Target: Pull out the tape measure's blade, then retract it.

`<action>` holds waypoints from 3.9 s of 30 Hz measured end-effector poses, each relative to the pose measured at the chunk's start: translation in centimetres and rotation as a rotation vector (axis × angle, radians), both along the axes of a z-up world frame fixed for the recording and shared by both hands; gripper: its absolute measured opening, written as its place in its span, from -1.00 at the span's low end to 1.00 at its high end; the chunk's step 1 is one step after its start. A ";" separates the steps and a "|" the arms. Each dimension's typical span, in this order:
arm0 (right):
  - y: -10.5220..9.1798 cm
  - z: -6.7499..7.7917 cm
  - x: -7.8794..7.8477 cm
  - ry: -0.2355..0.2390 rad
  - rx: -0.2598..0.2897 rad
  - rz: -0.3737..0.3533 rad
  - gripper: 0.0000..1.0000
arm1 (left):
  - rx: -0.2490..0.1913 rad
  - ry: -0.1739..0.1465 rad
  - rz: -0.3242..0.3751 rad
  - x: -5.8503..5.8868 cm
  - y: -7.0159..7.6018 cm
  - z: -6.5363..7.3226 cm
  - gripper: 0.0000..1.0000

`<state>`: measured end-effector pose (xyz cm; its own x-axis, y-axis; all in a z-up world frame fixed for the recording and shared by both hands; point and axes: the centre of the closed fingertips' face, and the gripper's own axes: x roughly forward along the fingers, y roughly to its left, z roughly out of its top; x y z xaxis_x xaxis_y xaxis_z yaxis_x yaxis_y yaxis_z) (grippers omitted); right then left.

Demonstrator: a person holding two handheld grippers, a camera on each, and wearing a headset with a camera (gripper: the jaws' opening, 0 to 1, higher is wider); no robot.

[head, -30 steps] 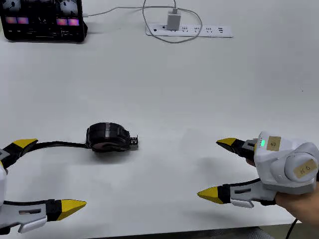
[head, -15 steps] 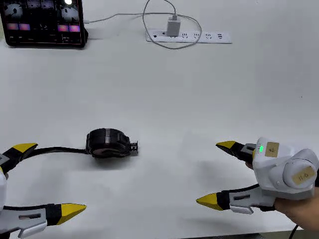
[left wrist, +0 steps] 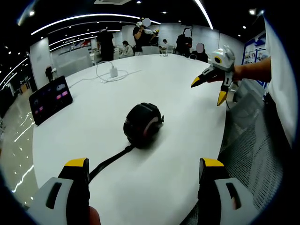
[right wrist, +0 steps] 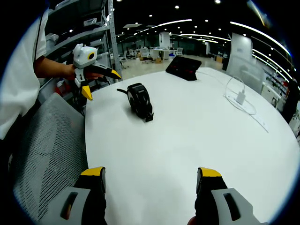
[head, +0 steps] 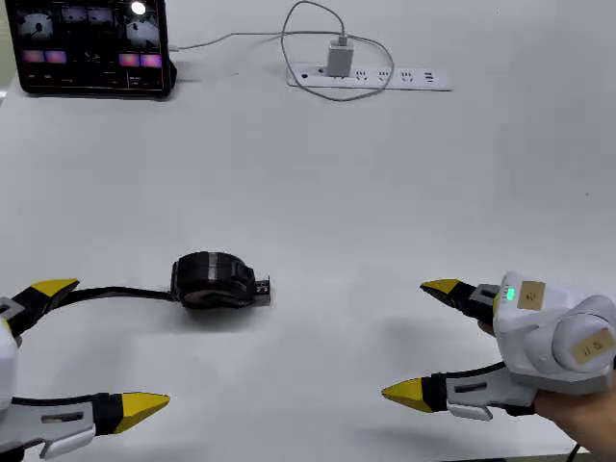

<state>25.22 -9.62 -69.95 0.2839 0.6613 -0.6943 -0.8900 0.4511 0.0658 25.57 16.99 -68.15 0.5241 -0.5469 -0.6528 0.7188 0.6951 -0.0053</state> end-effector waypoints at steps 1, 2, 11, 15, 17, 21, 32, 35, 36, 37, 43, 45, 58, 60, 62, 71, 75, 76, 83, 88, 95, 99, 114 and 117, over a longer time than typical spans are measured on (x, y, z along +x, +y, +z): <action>0.0 0.0 0.0 0.000 0.002 -0.002 0.57 | 0.002 0.001 -0.001 0.0 0.0 0.0 0.90; 0.0 0.0 0.1 0.000 0.004 -0.005 0.57 | 0.003 0.001 -0.002 0.0 0.0 -0.1 0.90; 0.4 0.0 0.2 0.003 0.013 -0.008 0.57 | -0.013 0.002 0.009 0.2 -0.2 0.1 0.90; 0.7 -0.3 0.2 0.007 0.015 -0.005 0.58 | -0.009 0.005 0.006 0.1 -0.4 -0.1 0.89; 0.8 -0.3 0.3 0.007 0.016 -0.001 0.58 | -0.003 0.003 0.003 0.3 -0.4 -0.2 0.89; 1.0 -0.2 1.0 -0.001 0.020 0.004 0.59 | -0.012 -0.002 0.001 0.9 -0.6 -0.1 0.89; 2.4 -0.3 2.5 -0.017 0.030 0.041 0.60 | -0.009 -0.028 -0.032 2.5 -1.8 -0.1 0.88; 2.9 -0.3 2.9 -0.019 0.037 0.051 0.60 | -0.011 -0.028 -0.041 2.8 -2.0 -0.3 0.88; 3.0 -0.3 3.0 -0.020 0.037 0.053 0.60 | -0.011 -0.027 -0.043 2.9 -2.1 -0.4 0.87; 3.1 -0.3 3.1 -0.022 0.038 0.055 0.60 | -0.010 -0.027 -0.047 3.0 -2.1 -0.5 0.87; 4.0 -0.4 4.1 -0.026 0.053 0.071 0.60 | -0.001 -0.029 -0.074 3.6 -2.6 -0.8 0.83; 4.3 -0.5 4.3 -0.027 0.054 0.079 0.60 | 0.003 -0.030 -0.084 3.8 -2.8 -0.9 0.82; 6.1 -0.9 5.8 -0.027 0.061 0.131 0.59 | 0.039 -0.028 -0.166 5.1 -3.9 -1.8 0.66; 6.3 -1.1 5.9 -0.026 0.058 0.140 0.59 | 0.049 -0.034 -0.180 5.2 -3.9 -1.9 0.63; 6.4 -1.2 5.9 -0.025 0.056 0.146 0.59 | 0.054 -0.038 -0.186 5.4 -3.9 -2.0 0.59; 7.2 -1.9 5.7 -0.005 0.044 0.206 0.60 | 0.066 -0.036 -0.227 6.3 -4.2 -2.4 0.38; 7.6 -2.1 5.8 -0.004 0.038 0.222 0.60 | 0.086 -0.032 -0.256 6.5 -4.4 -2.7 0.32; 7.6 -2.2 5.8 -0.003 0.037 0.226 0.60 | 0.087 -0.028 -0.264 6.5 -4.5 -2.8 0.29; 8.3 -2.3 6.0 -0.005 0.034 0.250 0.59 | 0.116 -0.018 -0.315 6.5 -4.8 -3.4 0.17; 8.7 -2.3 6.1 -0.006 0.037 0.262 0.58 | 0.127 -0.008 -0.346 6.7 -5.0 -3.8 0.08; 9.1 -2.2 6.2 -0.005 0.035 0.279 0.56 | 0.140 0.008 -0.379 7.0 -5.2 -4.3 -0.05; 9.2 -2.3 6.2 -0.005 0.032 0.284 0.56 | 0.146 0.011 -0.402 7.1 -5.5 -4.4 -0.14; 9.6 -2.3 6.4 -0.016 0.038 0.294 0.49 | 0.178 0.019 -0.452 6.9 -5.8 -5.0 -0.42; 9.8 -2.3 6.4 -0.020 0.041 0.299 0.46 | 0.179 0.022 -0.449 6.9 -5.8 -5.0 -0.43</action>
<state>31.63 0.13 -72.27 0.0855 0.7448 -0.6618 -0.9844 0.1659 0.0595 32.51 11.20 -73.15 0.2468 -0.5943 -0.7654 0.9491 0.3077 0.0672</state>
